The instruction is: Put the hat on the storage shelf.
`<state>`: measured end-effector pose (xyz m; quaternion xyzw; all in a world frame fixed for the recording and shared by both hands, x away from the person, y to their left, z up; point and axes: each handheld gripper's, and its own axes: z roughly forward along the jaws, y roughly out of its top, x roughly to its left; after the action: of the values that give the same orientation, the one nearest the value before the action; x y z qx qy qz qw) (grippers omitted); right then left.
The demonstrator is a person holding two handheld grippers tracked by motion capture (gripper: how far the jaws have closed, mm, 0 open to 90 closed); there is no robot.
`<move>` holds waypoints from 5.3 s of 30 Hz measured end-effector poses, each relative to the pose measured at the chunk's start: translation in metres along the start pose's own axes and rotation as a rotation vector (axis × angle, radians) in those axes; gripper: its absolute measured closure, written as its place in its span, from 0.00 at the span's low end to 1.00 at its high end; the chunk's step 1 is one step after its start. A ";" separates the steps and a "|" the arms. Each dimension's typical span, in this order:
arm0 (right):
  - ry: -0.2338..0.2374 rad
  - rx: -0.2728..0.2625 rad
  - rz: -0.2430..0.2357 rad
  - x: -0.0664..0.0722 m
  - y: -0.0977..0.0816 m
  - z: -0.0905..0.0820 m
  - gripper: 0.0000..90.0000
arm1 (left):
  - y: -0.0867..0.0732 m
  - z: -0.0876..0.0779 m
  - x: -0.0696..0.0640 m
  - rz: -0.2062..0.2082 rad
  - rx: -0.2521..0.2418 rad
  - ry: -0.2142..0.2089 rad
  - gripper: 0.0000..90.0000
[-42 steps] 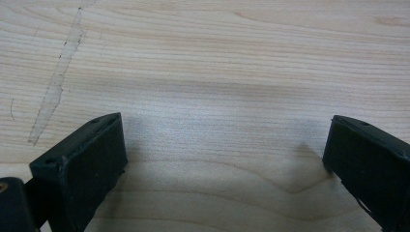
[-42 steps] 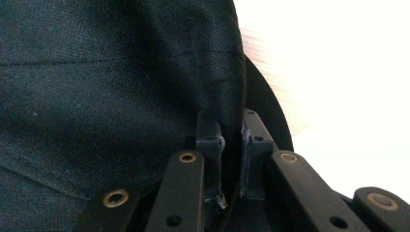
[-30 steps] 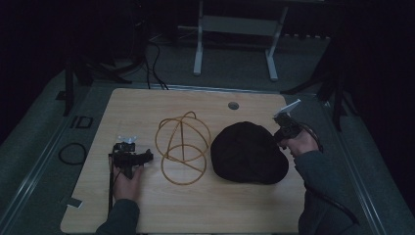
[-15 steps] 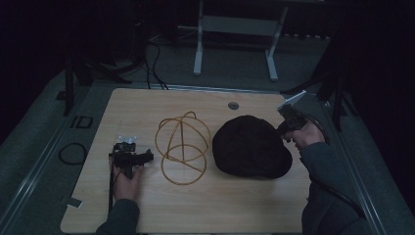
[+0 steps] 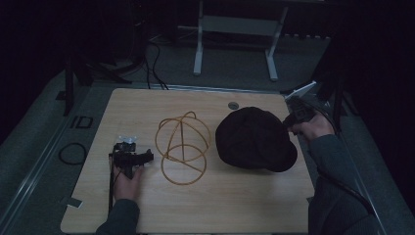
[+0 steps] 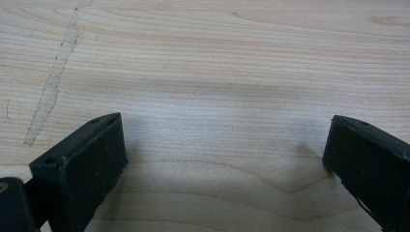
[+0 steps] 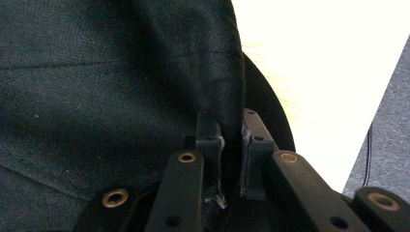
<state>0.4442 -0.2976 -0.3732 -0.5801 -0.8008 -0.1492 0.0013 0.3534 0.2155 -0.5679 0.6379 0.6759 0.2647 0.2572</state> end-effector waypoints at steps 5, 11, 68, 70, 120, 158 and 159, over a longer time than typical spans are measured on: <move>0.023 -0.015 0.005 -0.001 0.001 -0.007 0.91 | 0.000 0.000 0.000 -0.003 -0.002 0.000 0.01; 0.053 -0.041 0.007 0.000 0.003 -0.021 0.91 | 0.000 0.000 0.000 -0.002 -0.001 0.000 0.01; 0.213 -0.163 -0.050 0.047 0.032 -0.069 0.91 | 0.000 0.000 -0.001 0.002 0.002 -0.003 0.01; 0.214 -0.162 -0.052 0.048 0.032 -0.069 0.91 | 0.000 0.000 -0.001 0.002 0.002 -0.003 0.01; 0.236 -0.138 -0.146 0.110 0.060 -0.069 0.90 | 0.000 0.000 -0.001 0.002 0.001 -0.004 0.01; 0.221 -0.089 -0.197 0.169 0.084 -0.046 0.90 | 0.000 0.000 -0.001 -0.003 -0.002 -0.003 0.01; 0.221 -0.087 -0.199 0.171 0.084 -0.045 0.90 | 0.000 0.000 -0.001 -0.004 -0.002 -0.003 0.01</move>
<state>0.4586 -0.1257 -0.2798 -0.4775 -0.8421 -0.2459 0.0493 0.3539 0.2147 -0.5679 0.6368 0.6764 0.2639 0.2594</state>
